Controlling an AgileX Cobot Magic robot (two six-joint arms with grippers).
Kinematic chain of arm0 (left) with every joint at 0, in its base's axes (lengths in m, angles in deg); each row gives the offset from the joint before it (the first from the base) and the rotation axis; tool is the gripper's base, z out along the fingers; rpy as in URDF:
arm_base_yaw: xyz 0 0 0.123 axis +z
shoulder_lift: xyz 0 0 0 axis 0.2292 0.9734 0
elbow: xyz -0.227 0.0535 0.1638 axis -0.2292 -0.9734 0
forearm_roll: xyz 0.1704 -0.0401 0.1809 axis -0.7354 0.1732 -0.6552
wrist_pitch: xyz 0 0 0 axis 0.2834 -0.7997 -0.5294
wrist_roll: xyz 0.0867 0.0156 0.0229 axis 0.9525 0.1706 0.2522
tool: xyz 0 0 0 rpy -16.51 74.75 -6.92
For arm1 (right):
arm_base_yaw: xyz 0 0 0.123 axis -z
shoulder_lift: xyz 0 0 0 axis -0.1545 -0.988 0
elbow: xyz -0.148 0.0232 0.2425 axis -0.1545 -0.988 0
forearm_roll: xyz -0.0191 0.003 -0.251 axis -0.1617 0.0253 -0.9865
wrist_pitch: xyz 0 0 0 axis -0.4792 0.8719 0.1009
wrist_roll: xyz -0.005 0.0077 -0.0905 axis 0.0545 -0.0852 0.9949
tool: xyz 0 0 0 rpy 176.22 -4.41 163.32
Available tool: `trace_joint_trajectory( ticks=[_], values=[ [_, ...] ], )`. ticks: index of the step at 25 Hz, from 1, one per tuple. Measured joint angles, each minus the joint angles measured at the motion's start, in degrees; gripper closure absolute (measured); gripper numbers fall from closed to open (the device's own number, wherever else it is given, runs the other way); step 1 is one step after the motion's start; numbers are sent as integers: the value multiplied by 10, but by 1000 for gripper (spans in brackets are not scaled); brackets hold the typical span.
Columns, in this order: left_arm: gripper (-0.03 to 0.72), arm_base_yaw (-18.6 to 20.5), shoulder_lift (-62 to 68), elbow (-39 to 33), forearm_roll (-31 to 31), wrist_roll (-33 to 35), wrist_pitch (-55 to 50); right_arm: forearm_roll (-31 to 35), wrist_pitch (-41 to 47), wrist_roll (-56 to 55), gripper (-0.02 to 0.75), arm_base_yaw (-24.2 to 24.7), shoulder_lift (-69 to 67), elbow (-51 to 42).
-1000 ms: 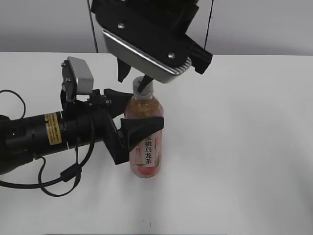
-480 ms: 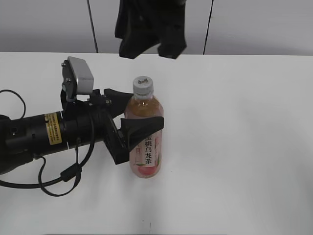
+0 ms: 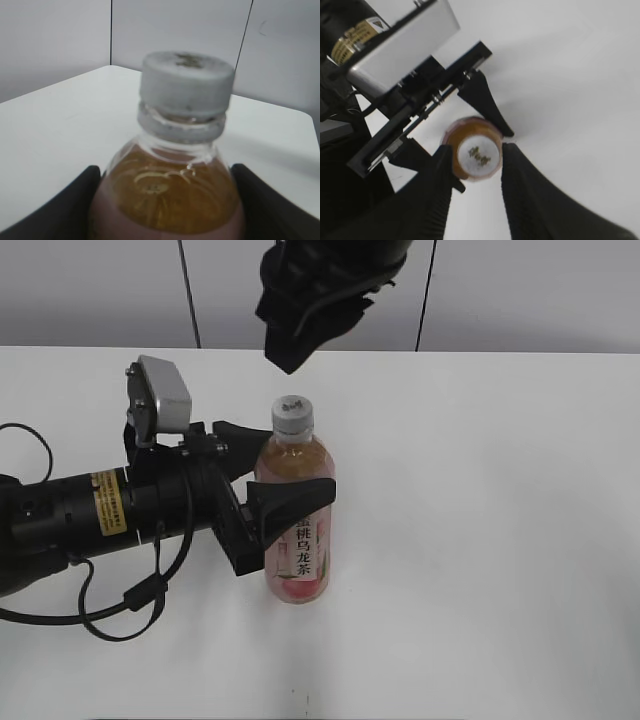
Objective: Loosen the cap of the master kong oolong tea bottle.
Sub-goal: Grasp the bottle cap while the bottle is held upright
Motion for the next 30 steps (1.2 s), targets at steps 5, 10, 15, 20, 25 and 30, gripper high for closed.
trace_joint_trajectory(
  ticks=[5,10,15,20,25,30],
  values=[
    [221,0,0,0,0,0,0,-58,15,-188,241,0,0,0],
    [221,0,0,0,0,0,0,-44,18,-286,108,0,0,0],
    [221,0,0,0,0,0,0,-5,18,-336,131,0,0,0],
    [221,0,0,0,0,0,0,-4,18,-375,164,0,-7,0],
    [221,0,0,0,0,0,0,-1,18,-385,164,0,-41,0],
    [221,0,0,0,0,-1,0,-1,19,-386,166,0,-61,0]
  ],
)
